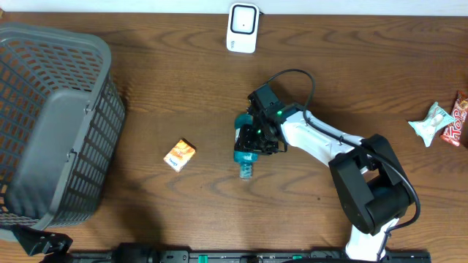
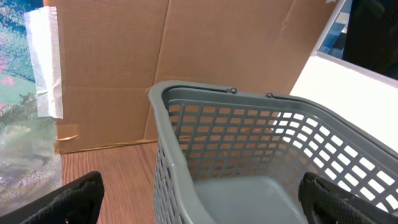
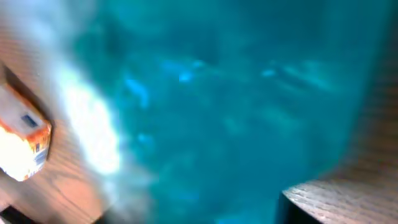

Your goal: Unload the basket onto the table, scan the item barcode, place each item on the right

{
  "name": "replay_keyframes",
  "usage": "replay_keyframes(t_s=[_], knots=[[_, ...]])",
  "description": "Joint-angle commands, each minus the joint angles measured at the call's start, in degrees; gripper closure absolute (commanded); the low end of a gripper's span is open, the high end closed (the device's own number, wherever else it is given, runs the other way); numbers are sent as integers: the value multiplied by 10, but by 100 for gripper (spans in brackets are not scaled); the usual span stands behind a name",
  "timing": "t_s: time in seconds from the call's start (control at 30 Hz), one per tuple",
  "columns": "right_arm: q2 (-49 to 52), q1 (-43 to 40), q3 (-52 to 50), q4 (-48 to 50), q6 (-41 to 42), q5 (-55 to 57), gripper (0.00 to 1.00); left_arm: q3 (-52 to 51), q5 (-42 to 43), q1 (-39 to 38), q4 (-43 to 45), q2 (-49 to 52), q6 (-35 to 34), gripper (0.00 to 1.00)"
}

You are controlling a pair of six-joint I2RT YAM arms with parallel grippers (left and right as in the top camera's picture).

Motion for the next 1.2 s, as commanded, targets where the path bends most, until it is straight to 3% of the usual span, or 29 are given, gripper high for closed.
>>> replay_keyframes(t_s=[0.0,0.2,0.33,0.47,0.63,0.97,1.1,1.17], knots=[[45,2,-30,-15,-59,49,69,-3,-8,2,-2,-1,-5,0],[27,-8,4,-81,-98,120,77,-3,-8,2,-2,-1,-5,0],[8,-7,48,-143,-116,240,78,-3,-8,2,-1,-1,-5,0],[3,0,67,-137,-116,350,74,-3,-8,2,-1,-1,-5,0],[11,4,67,-142,-131,355,73,-3,-8,2,-1,-1,-5,0],[11,16,68,-153,-141,338,36,-3,-8,2,-1,-1,-5,0],[11,14,68,-160,-141,303,34,-3,-8,2,-1,-1,-5,0],[10,14,68,-167,-141,285,40,-3,-8,2,-1,-1,-5,0]])
